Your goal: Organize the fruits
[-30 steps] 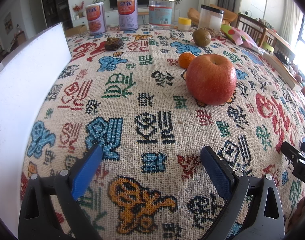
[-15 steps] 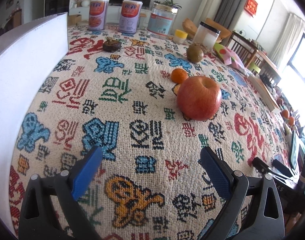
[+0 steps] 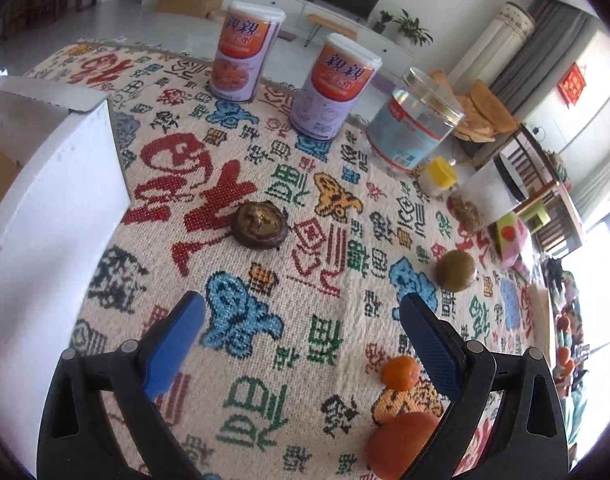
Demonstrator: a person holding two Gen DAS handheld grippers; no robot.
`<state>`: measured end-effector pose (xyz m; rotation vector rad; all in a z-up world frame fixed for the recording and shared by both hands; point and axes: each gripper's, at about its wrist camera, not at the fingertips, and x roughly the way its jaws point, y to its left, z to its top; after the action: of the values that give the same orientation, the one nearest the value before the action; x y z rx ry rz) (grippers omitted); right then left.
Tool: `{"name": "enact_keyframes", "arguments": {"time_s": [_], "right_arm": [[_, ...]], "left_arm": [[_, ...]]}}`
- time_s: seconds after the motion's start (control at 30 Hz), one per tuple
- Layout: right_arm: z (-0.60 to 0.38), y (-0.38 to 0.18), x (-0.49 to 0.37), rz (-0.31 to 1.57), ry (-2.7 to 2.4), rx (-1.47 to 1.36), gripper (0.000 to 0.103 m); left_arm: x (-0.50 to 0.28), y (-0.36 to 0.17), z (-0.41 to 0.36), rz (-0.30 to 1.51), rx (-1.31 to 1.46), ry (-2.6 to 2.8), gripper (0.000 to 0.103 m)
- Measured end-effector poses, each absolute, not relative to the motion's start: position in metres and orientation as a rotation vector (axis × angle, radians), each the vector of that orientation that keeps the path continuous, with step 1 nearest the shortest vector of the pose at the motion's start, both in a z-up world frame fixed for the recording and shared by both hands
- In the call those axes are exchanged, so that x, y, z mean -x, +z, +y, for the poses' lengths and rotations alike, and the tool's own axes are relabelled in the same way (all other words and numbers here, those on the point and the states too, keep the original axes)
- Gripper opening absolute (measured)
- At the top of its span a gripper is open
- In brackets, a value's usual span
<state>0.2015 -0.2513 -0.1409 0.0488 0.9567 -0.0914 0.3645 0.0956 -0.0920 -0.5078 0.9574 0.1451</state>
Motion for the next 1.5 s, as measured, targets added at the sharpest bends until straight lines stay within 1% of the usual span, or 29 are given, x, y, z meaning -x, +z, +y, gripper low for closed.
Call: {"name": "enact_keyframes", "arguments": {"time_s": [0.2, 0.4, 0.53, 0.57, 0.6, 0.63, 0.67, 0.83, 1.03, 1.23, 1.4, 1.47, 1.5], "right_arm": [[-0.25, -0.141, -0.202, 0.958, -0.093, -0.044, 0.103], [-0.251, -0.141, -0.202, 0.958, -0.093, -0.045, 0.103], [-0.25, -0.141, -0.202, 0.958, -0.092, -0.045, 0.103], [-0.251, -0.141, -0.202, 0.958, -0.092, -0.046, 0.103], [-0.251, -0.141, -0.202, 0.958, -0.092, -0.046, 0.103], [-0.25, -0.141, -0.202, 0.958, -0.092, -0.046, 0.103], [-0.251, -0.141, -0.202, 0.958, -0.092, -0.045, 0.103], [-0.251, -0.141, -0.202, 0.958, -0.092, -0.046, 0.103], [-0.25, -0.141, -0.202, 0.958, -0.092, -0.046, 0.103], [-0.25, -0.142, -0.202, 0.957, -0.088, -0.052, 0.103], [-0.25, -0.141, -0.202, 0.957, -0.088, -0.051, 0.103], [-0.251, -0.141, -0.203, 0.957, -0.088, -0.052, 0.103], [-0.251, -0.142, -0.203, 0.957, -0.088, -0.052, 0.103]], "left_arm": [[-0.402, -0.121, 0.092, 0.967, 0.292, 0.178, 0.098], [-0.4, -0.136, 0.097, 0.959, 0.272, 0.213, 0.097], [-0.405, -0.138, 0.097, 0.968, 0.189, 0.205, 0.096], [-0.404, -0.137, 0.099, 0.952, 0.195, 0.197, 0.092], [-0.402, -0.136, 0.101, 0.929, 0.19, 0.208, 0.073], [-0.401, -0.135, 0.103, 0.914, 0.185, 0.199, 0.048], [-0.4, -0.135, 0.105, 0.91, 0.17, 0.205, 0.039], [-0.375, -0.13, 0.111, 0.899, 0.236, 0.227, 0.039], [-0.283, -0.111, 0.088, 0.869, 0.308, 0.246, 0.039], [-0.201, -0.106, 0.041, 0.933, 0.203, 0.102, 0.039], [-0.174, -0.124, 0.022, 0.983, 0.131, 0.058, 0.039], [-0.172, -0.126, 0.021, 0.952, 0.123, 0.078, 0.041], [-0.172, -0.125, 0.019, 0.938, 0.112, 0.091, 0.048]]}}
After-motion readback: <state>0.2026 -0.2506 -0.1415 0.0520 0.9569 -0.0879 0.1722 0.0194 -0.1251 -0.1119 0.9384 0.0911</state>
